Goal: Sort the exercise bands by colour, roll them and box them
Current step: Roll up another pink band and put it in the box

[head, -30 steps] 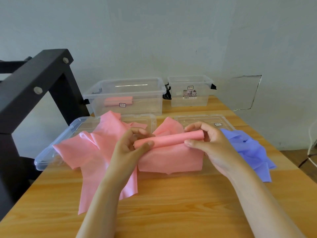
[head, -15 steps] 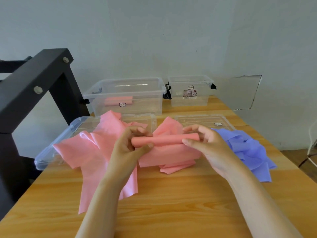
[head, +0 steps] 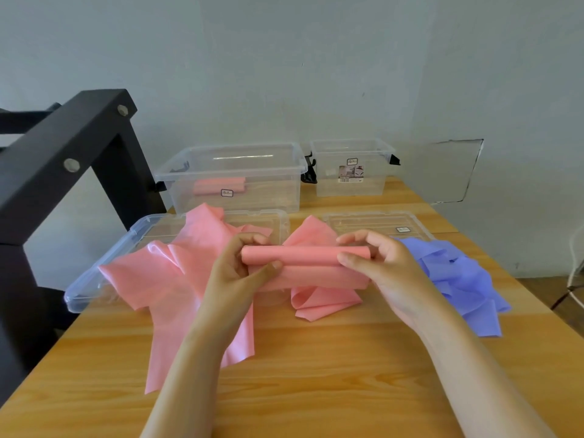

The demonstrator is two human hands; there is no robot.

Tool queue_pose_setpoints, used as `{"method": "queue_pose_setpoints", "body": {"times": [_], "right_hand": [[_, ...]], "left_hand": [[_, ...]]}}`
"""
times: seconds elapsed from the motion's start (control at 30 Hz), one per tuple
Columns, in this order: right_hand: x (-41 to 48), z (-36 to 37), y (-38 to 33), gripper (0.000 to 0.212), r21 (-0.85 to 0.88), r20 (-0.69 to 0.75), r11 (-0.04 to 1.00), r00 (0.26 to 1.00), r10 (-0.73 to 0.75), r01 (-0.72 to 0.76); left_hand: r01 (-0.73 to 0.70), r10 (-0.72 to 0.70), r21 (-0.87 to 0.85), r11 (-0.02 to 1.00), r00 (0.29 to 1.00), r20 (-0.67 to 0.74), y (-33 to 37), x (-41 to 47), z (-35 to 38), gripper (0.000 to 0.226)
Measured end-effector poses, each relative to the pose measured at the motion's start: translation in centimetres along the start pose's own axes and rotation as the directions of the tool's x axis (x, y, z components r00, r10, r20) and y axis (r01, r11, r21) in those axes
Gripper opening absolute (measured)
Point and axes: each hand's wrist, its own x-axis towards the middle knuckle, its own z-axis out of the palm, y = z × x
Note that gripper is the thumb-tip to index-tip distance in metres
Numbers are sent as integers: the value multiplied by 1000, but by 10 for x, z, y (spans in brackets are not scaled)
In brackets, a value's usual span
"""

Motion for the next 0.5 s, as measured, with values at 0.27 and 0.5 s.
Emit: {"method": "queue_pose_setpoints", "body": {"times": [0.27,0.5], "right_hand": [[0,2,1,9,-8,-41,1000,999,-29,29],[1,3,2,10,6,-28,1000,999,-25,26]], "left_hand": [[55,-60,96,994,997,53,4,-6,8,29],[-12,8,158,987,1000,25,3,-4,8,15]]}}
